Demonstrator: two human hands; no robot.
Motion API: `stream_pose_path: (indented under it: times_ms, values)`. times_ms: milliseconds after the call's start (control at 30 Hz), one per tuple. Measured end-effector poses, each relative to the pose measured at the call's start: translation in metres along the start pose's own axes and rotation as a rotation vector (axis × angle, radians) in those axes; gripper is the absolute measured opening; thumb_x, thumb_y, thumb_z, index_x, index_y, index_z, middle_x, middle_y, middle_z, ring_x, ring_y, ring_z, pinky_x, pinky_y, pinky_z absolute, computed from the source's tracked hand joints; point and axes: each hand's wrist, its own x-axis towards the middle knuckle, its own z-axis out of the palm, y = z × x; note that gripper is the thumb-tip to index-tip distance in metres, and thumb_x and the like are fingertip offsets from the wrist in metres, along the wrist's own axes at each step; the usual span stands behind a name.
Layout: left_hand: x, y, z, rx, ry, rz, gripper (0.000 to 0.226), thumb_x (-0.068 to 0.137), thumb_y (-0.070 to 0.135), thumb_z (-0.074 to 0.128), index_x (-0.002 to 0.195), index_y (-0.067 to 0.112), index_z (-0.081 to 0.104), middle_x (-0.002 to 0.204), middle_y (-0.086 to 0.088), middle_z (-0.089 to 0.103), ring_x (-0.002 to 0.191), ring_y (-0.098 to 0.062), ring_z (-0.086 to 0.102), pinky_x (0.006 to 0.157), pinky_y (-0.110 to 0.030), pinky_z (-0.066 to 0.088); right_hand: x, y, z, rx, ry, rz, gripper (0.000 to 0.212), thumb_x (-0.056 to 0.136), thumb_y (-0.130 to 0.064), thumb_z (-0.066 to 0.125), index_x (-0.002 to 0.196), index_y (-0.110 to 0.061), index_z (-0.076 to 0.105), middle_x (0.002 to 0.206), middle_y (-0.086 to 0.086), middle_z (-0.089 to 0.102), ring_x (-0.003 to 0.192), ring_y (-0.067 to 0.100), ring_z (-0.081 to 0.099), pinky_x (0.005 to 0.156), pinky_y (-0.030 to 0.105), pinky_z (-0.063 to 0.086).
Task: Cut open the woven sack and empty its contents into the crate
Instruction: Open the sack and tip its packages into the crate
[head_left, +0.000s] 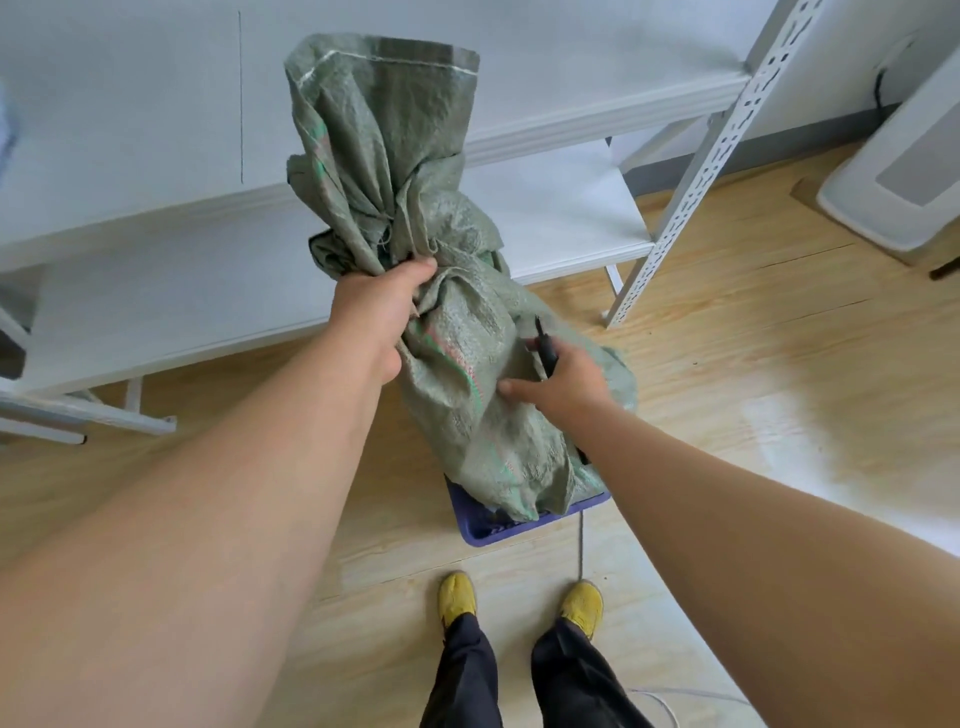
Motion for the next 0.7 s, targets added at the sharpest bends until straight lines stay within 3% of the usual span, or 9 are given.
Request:
stream_pose_path:
  times_ms: [67, 133, 233, 367, 467, 567, 633, 700]
  values:
    - [0.004, -0.002, -0.007, 0.013, -0.049, -0.023, 0.054, 0.071, 0.034, 0.080, 0.119, 0.017, 0.062, 0.108, 0.000, 0.068, 0.099, -0.018, 0.064, 0.094, -0.042, 0.050, -0.006, -0.006, 0.009, 0.040, -0.051, 0.054, 0.032, 0.079, -0.029, 0.078, 0.106, -0.024, 0.064, 0.097, -0.003, 0.067, 0.087, 0.020, 0.064, 0.072, 0.028, 0.055]
    - [0.009, 0.000, -0.014, 0.009, -0.052, -0.042, 0.060, 0.068, 0.035, 0.081, 0.121, 0.018, 0.061, 0.112, 0.000, 0.067, 0.103, -0.020, 0.063, 0.096, -0.043, 0.049, -0.013, -0.011, 0.021, 0.168, -0.041, 0.110, 0.014, 0.087, -0.026, 0.070, 0.096, -0.025, 0.059, 0.077, -0.003, 0.061, 0.061, 0.016, 0.058, 0.046, 0.019, 0.047]
    - [0.020, 0.003, -0.024, -0.022, 0.003, -0.034, 0.058, 0.068, 0.035, 0.081, 0.120, 0.019, 0.060, 0.109, 0.001, 0.068, 0.099, -0.019, 0.065, 0.092, -0.041, 0.051, -0.020, -0.029, 0.037, 0.373, 0.060, 0.166, 0.009, 0.091, -0.021, 0.063, 0.097, -0.021, 0.057, 0.076, 0.003, 0.060, 0.055, 0.017, 0.054, 0.048, 0.024, 0.049]
    - [0.031, 0.000, -0.035, -0.020, 0.018, -0.027, 0.046, 0.072, 0.032, 0.079, 0.111, 0.020, 0.060, 0.104, 0.000, 0.068, 0.090, -0.018, 0.067, 0.081, -0.035, 0.054, -0.026, -0.049, 0.044, 0.647, -0.082, 0.138, 0.014, 0.092, -0.005, 0.059, 0.086, -0.015, 0.053, 0.063, 0.004, 0.053, 0.038, 0.011, 0.046, 0.042, 0.021, 0.045]
    - [0.032, -0.007, -0.039, 0.004, 0.047, -0.029, 0.041, 0.074, 0.033, 0.079, 0.106, 0.020, 0.057, 0.095, 0.004, 0.065, 0.084, -0.014, 0.064, 0.079, -0.032, 0.051, -0.029, -0.054, 0.043, 0.633, -0.100, 0.223, 0.015, 0.092, -0.002, 0.057, 0.083, -0.012, 0.052, 0.061, 0.006, 0.048, 0.038, 0.012, 0.042, 0.038, 0.019, 0.042]
    - [0.034, -0.005, -0.044, -0.048, 0.040, -0.012, 0.040, 0.073, 0.038, 0.079, 0.103, 0.021, 0.060, 0.098, 0.004, 0.068, 0.086, -0.013, 0.066, 0.069, -0.027, 0.052, -0.030, -0.060, 0.046, 0.857, -0.116, 0.257, 0.014, 0.090, 0.003, 0.056, 0.085, -0.009, 0.052, 0.058, 0.004, 0.050, 0.039, 0.010, 0.044, 0.040, 0.022, 0.042]
    - [0.034, -0.004, -0.047, 0.011, -0.104, 0.003, 0.050, 0.070, 0.040, 0.081, 0.110, 0.019, 0.061, 0.108, 0.001, 0.069, 0.097, -0.016, 0.066, 0.083, -0.035, 0.054, -0.030, -0.058, 0.048, 0.779, -0.047, 0.330, 0.015, 0.091, 0.003, 0.053, 0.086, -0.011, 0.052, 0.061, 0.006, 0.048, 0.040, 0.012, 0.042, 0.039, 0.022, 0.040]
    - [0.031, -0.009, -0.048, 0.147, -0.319, 0.044, 0.075, 0.063, 0.041, 0.086, 0.128, 0.018, 0.055, 0.120, 0.003, 0.066, 0.110, -0.016, 0.062, 0.099, -0.038, 0.047, -0.030, -0.056, 0.052, 0.679, 0.003, 0.364, 0.022, 0.092, 0.006, 0.040, 0.087, -0.012, 0.051, 0.061, 0.007, 0.046, 0.041, 0.015, 0.040, 0.040, 0.024, 0.037]
